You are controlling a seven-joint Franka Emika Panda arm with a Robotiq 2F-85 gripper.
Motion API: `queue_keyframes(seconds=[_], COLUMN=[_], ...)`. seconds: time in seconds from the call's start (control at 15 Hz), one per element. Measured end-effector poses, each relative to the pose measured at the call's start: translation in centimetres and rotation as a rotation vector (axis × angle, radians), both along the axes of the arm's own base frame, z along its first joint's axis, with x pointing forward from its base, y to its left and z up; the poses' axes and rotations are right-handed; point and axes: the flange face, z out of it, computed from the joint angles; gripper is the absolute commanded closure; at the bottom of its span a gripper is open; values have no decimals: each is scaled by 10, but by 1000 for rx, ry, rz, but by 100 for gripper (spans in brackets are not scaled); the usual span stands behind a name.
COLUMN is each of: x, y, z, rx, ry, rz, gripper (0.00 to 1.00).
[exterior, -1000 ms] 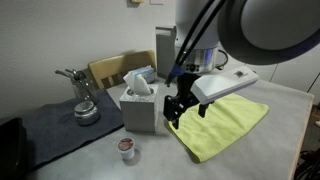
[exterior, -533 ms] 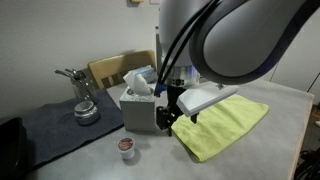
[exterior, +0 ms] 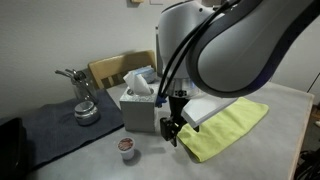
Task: Fold the yellow towel once from left to right
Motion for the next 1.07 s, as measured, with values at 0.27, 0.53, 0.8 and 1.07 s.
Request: queue_keyframes(seconds=[0.27,0.53,0.8,1.07], x=[-1,-2,-3,-4], y=[-3,-5,-6,-6], z=[-6,-11,-12,-13], rx=[25,34,35,34], ry=[21,33,36,39], rz=[25,47,55,55], gripper=[5,8,28,31])
